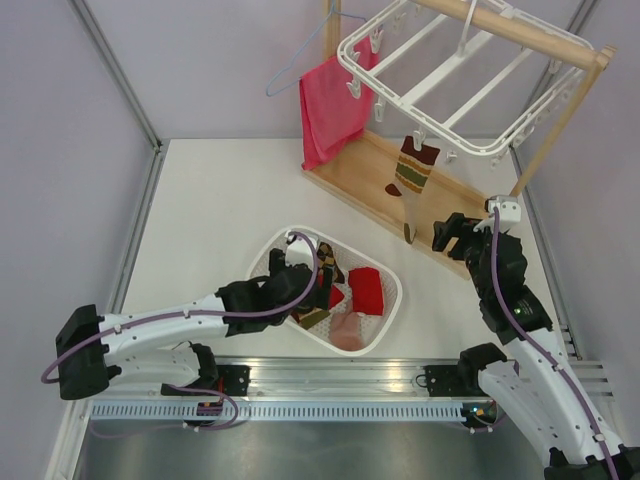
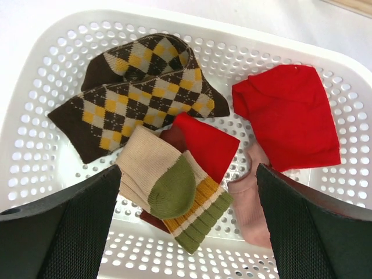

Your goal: Remove the socks clipped to the hanger

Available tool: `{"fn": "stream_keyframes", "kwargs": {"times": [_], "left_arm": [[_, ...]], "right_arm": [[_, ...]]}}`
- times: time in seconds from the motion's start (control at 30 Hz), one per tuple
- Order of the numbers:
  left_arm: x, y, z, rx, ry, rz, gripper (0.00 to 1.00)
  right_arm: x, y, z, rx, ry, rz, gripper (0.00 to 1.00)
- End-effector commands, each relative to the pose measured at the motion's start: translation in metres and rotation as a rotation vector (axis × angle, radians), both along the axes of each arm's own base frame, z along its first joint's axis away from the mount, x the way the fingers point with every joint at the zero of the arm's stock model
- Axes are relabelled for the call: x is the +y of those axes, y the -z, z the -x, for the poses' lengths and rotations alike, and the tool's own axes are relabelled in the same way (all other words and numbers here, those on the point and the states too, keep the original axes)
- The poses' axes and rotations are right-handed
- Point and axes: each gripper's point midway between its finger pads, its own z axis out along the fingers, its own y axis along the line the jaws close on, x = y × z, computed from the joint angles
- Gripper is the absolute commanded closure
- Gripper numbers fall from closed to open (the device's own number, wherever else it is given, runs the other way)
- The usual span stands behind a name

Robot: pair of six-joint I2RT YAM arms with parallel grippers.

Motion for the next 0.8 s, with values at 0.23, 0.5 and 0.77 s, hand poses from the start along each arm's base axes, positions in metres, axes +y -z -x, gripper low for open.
{"fn": "stream_keyframes", "kwargs": {"times": [0.23,0.5,0.77], "left_arm": [[-0.020,-0.036,-0.036,-0.038,-0.030,0.135,0.00],[-0.094,-0.078,-0.075,-0.117,0.119,0.299,0.00],[-0.151,-0.090,-0.101,-0.178,0.168,0.412,0.00]], "right_arm": [[-0.007,-0.002,-0.003,-0.041,0.048,-0.025,0.15],[-0.003,0.008,-0.007,-0.035,0.041,-0.034,0.12],[-0.011,0.001,-0.004,-0.070,0.068,-0.040,0.11]]}}
